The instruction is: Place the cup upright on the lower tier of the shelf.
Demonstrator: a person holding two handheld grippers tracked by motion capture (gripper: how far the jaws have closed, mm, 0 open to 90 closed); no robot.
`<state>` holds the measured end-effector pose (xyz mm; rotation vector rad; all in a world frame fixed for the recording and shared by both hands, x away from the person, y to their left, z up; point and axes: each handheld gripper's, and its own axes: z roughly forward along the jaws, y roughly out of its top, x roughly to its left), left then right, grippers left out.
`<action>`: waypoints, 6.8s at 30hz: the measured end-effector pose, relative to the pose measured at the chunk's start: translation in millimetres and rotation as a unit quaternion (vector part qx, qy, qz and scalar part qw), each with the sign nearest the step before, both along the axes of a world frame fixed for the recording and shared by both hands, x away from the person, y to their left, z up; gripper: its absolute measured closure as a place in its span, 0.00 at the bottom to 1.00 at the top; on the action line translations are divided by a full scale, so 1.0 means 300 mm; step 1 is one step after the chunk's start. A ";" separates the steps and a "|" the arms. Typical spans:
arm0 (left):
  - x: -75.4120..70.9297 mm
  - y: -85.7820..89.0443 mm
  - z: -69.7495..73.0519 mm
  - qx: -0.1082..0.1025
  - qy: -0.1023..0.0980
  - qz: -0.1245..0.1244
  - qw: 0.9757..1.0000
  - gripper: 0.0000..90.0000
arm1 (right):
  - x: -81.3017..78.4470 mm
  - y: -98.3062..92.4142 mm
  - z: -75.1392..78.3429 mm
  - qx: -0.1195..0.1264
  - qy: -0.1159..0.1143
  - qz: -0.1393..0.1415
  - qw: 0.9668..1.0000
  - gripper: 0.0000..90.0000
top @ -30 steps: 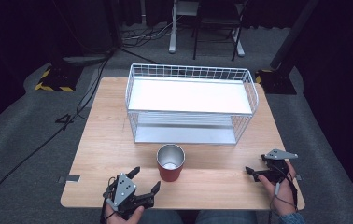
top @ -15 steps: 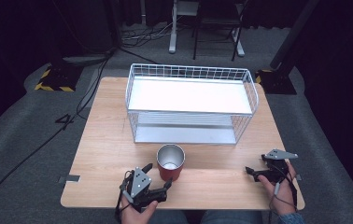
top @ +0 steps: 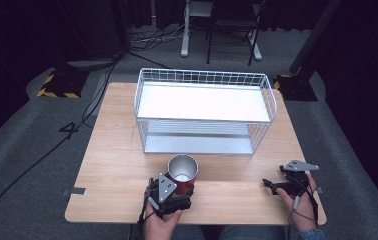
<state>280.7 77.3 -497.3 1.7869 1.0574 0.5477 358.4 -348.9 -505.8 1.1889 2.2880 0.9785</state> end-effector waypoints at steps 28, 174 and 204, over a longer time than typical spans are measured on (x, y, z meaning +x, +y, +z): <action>0.034 -0.047 -0.006 0.038 0.009 0.025 0.999 0.18 | 0.000 -0.001 0.000 0.002 0.002 0.002 1.000 0.09; 0.579 -0.174 0.006 0.002 -0.026 0.052 0.998 0.16 | -0.001 -0.001 0.001 0.004 0.001 0.008 1.000 0.11; 0.309 -0.045 0.177 0.017 -0.052 0.001 0.998 0.16 | 0.017 0.001 0.000 0.004 0.005 0.016 1.000 0.08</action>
